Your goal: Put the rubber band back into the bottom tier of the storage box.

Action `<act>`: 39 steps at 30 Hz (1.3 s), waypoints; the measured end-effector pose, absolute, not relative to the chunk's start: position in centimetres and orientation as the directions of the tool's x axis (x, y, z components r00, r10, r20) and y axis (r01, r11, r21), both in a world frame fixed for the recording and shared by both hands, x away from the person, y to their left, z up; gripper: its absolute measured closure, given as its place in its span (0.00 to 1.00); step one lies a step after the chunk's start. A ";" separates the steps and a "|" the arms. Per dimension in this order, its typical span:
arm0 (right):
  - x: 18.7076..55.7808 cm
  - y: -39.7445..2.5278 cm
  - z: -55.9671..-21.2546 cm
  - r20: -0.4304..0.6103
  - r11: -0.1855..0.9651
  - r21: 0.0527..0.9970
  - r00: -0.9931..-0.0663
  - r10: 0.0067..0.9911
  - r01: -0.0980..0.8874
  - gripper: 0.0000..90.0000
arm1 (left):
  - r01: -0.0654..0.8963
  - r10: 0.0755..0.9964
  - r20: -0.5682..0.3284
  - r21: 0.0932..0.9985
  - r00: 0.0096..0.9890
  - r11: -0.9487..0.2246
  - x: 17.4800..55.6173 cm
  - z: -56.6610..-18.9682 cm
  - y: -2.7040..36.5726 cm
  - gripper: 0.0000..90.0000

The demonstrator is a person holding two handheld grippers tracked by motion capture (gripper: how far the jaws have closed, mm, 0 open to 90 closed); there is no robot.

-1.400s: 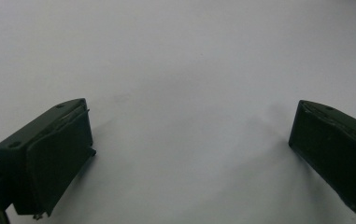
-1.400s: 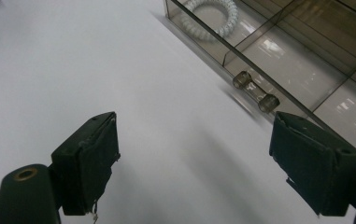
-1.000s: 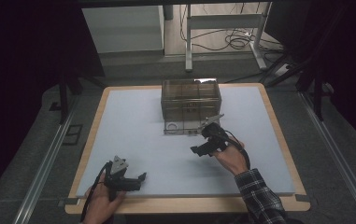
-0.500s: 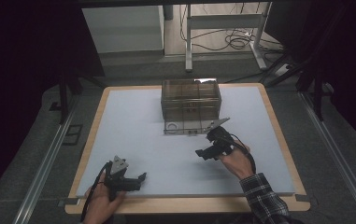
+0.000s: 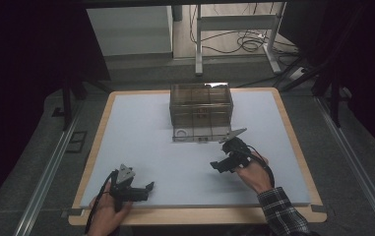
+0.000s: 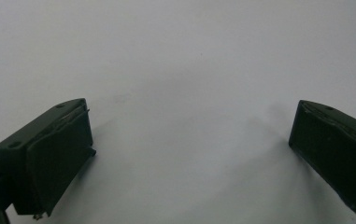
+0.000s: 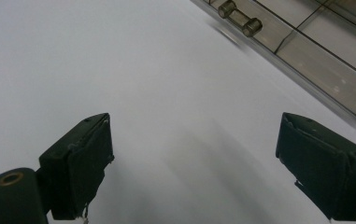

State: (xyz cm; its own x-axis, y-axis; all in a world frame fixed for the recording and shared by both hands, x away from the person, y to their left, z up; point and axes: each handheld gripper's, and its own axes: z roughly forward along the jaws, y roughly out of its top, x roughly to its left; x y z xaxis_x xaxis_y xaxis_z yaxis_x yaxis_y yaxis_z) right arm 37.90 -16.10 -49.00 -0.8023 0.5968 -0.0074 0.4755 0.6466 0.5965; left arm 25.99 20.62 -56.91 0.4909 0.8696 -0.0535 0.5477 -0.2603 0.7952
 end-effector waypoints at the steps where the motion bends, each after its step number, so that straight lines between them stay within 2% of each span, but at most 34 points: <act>1: 37.9 -16.2 -49.0 -0.009 0.648 0.596 -0.803 0.596 0.474 0.12 | 0.548 0.870 -0.054 0.795 0.491 -0.260 26.0 -56.9 20.6 0.00; 39: 35.6 -20.3 -48.9 -0.036 0.648 0.571 -0.774 0.633 0.504 0.11 | 0.548 0.870 -0.054 0.795 0.491 -0.260 26.0 -56.9 20.6 0.00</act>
State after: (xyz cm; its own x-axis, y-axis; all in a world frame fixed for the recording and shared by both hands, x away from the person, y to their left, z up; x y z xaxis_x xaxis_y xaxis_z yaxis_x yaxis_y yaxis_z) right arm 35.56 -20.35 -48.91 -0.7735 0.6327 -0.0361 0.5037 0.6484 0.5709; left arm 25.99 20.62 -56.91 0.4909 0.8696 -0.0536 0.5476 -0.2601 0.7953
